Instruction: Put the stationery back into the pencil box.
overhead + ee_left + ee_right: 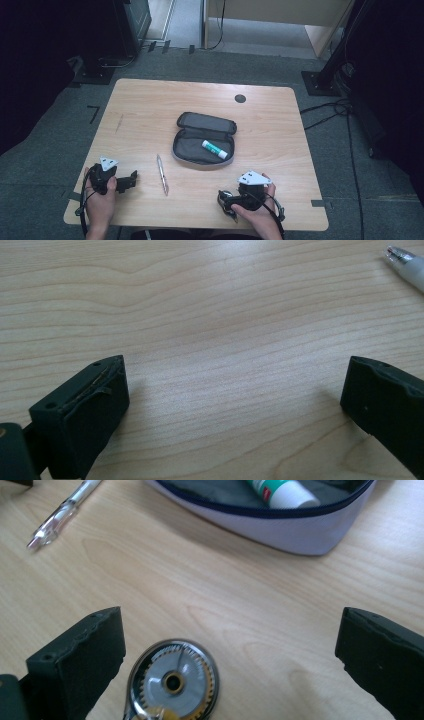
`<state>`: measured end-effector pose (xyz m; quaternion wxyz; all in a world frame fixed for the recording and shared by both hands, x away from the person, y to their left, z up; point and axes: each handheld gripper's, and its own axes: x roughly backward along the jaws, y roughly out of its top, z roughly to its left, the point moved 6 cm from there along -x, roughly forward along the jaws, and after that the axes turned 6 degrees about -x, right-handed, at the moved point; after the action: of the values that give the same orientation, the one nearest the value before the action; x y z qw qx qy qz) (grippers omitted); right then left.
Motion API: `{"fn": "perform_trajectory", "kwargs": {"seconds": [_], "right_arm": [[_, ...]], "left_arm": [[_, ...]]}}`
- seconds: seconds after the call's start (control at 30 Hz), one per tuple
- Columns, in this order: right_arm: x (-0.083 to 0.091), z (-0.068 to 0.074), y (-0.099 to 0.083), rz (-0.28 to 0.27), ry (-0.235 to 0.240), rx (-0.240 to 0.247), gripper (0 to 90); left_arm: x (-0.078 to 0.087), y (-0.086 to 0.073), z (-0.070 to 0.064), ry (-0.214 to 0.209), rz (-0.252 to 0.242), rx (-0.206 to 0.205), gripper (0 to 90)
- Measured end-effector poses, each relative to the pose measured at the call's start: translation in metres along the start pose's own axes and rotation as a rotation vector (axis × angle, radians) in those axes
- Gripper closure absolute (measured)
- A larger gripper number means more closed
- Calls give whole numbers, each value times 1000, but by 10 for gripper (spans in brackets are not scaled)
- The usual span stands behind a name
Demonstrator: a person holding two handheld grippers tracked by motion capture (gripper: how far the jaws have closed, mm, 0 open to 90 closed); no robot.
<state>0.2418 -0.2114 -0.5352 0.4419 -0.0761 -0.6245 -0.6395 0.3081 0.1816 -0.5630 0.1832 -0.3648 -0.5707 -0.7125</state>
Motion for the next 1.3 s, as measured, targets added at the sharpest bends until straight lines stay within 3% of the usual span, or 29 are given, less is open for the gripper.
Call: {"fn": "perform_trajectory", "kwargs": {"seconds": [0.2, 0.33, 0.7, 1.03, 1.3], "right_arm": [[0, 9, -13, 23, 18, 17, 0], [-1, 14, -21, 29, 41, 10, 45], [-4, 19, -37, 35, 28, 37, 165], [-1, 16, -38, 18, 2, 105, 412], [-6, 8, -30, 27, -9, 89, 416]], "left_arm": [[0, 0, 0, 0, 0, 0, 0], [0, 0, 0, 0, 0, 0, 0], [0, 0, 0, 0, 0, 0, 0], [0, 0, 0, 0, 0, 0, 0], [0, 0, 0, 0, 0, 0, 0]]}}
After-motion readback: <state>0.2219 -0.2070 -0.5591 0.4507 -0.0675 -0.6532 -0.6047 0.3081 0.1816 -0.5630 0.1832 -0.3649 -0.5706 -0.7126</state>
